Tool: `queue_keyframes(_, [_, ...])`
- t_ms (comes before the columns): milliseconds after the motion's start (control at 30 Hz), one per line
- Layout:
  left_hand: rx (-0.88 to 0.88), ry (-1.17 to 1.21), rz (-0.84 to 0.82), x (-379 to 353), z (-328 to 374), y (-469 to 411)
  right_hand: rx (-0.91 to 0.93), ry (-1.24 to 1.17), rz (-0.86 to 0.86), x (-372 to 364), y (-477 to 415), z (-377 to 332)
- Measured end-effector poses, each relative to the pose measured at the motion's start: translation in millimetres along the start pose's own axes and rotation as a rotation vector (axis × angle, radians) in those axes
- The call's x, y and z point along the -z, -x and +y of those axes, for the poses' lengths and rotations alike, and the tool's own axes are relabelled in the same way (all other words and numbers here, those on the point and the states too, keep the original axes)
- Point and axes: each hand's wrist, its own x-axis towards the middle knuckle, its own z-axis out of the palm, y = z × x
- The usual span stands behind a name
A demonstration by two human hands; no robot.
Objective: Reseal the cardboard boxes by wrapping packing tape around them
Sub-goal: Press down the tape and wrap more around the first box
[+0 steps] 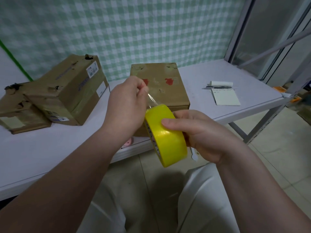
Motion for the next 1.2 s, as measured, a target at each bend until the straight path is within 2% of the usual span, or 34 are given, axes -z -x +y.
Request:
queue_keyframes(100, [-0.162, -0.07, 0.055, -2.1, 5.0, 8.0, -0.015, 0.024, -0.005, 4.3, -0.4, -2.9])
queue_keyframes(267, [-0.225, -0.132, 0.137, -2.7, 4.9, 11.3, -0.03, 0.072, 0.035, 8.3, -1.4, -16.9])
queue_keyframes(433, [-0.409, -0.126, 0.203, 1.6, 17.1, 0.6, -0.109, 0.093, 0.193, 3.7, -11.2, -8.8])
queue_keyframes(533, [-0.333, -0.115, 0.186, 1.8, 15.8, -8.8, -0.126, 0.044, 0.243, 2.9, -12.3, -2.4])
queue_keyframes(667, [-0.217, -0.093, 0.093, -1.8, 12.2, -27.4, -0.113, 0.101, 0.309, 8.1, -13.0, -6.2])
queue_keyframes(733, [-0.118, -0.053, 0.016, -4.3, 3.2, -42.5, -0.108, 0.053, 0.292, 9.8, -10.6, -7.1])
queue_keyframes(867, [-0.033, -0.034, -0.151, -13.0, -14.6, -64.5, -0.095, -0.102, 0.185, 6.8, -5.8, -6.9])
queue_keyframes(1000, [-0.023, -0.014, -0.278, -21.8, -23.4, -74.3, -0.102, -0.141, 0.25, 2.8, -11.3, 0.1])
queue_keyframes(1200, [-0.064, -0.092, -0.379, -35.6, -31.5, -81.5, -0.111, -0.233, 0.321, 0.5, -14.6, 7.3])
